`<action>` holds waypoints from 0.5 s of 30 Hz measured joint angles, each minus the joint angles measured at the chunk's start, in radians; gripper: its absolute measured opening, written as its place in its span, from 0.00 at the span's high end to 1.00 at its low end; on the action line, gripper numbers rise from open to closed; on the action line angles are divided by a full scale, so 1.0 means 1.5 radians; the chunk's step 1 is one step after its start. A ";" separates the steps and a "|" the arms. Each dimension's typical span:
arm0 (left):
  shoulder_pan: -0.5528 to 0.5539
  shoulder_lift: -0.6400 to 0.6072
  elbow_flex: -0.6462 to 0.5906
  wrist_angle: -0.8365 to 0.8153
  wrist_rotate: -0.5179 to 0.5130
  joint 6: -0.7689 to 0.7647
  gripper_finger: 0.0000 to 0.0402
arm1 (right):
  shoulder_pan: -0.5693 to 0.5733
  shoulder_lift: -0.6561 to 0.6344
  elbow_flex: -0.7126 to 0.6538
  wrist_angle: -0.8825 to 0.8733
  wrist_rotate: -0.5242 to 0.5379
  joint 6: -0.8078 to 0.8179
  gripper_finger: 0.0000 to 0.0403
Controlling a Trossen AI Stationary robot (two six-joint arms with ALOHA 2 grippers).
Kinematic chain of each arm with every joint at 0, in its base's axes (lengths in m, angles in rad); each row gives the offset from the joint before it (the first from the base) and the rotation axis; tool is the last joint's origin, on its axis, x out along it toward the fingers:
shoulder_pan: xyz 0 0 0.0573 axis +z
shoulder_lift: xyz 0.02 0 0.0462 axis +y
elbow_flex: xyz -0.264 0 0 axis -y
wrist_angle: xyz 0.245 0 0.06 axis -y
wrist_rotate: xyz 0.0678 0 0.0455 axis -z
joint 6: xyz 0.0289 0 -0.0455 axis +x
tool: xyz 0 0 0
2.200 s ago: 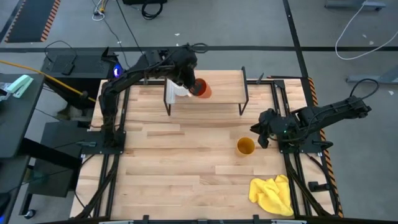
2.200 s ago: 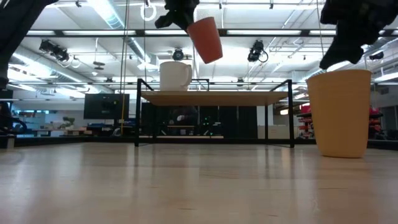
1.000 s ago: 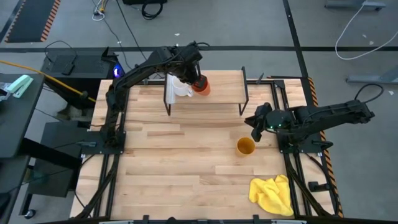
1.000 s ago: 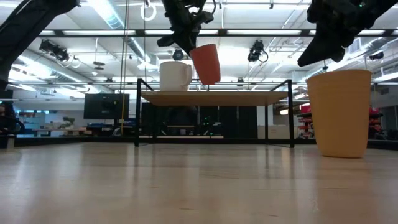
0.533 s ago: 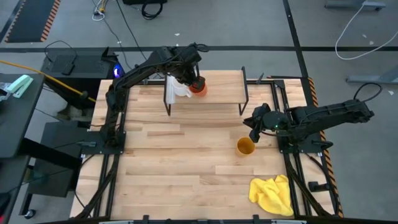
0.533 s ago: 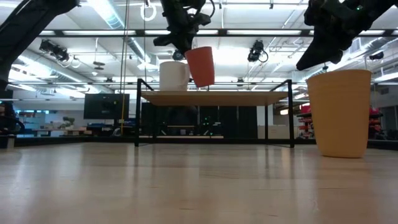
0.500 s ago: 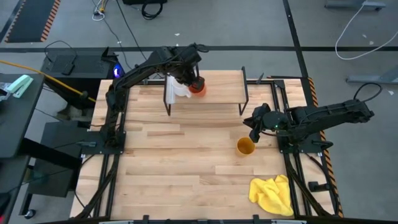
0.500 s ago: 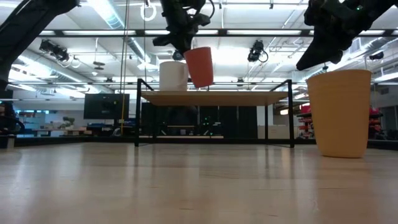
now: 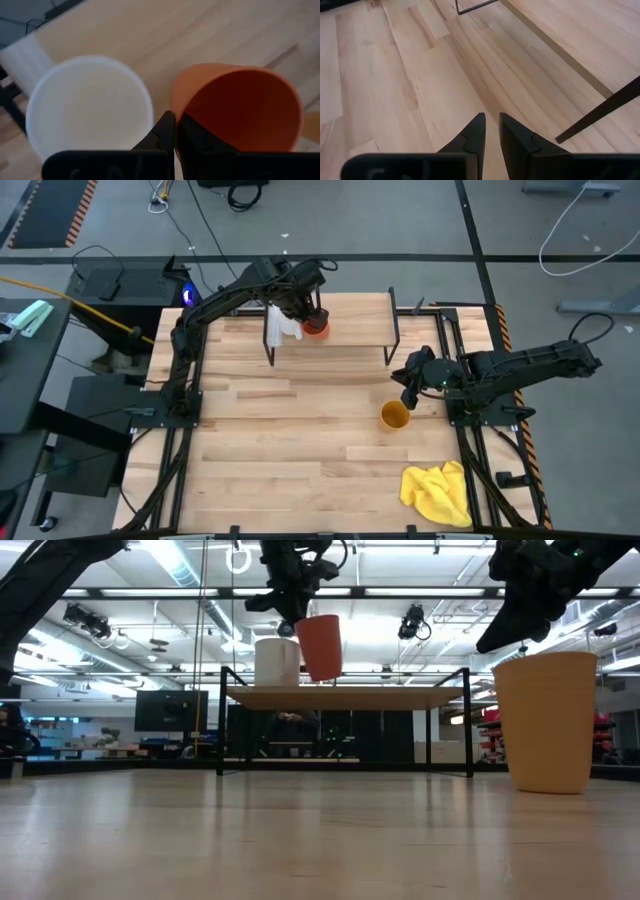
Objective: Stack small to large cups/mugs on shelf
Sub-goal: Put the orange cup on the shelf
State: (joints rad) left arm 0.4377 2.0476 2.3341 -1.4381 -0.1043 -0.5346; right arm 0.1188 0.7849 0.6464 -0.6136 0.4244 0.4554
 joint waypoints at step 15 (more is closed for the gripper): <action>0.013 0.002 0.000 0.053 0.043 -0.016 0.97 | 0.000 0.000 0.000 0.001 -0.015 -0.004 0.85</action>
State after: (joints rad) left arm 0.4571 2.0502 2.3345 -1.3591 -0.0399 -0.5583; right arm 0.1188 0.7849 0.6464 -0.6120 0.4026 0.4497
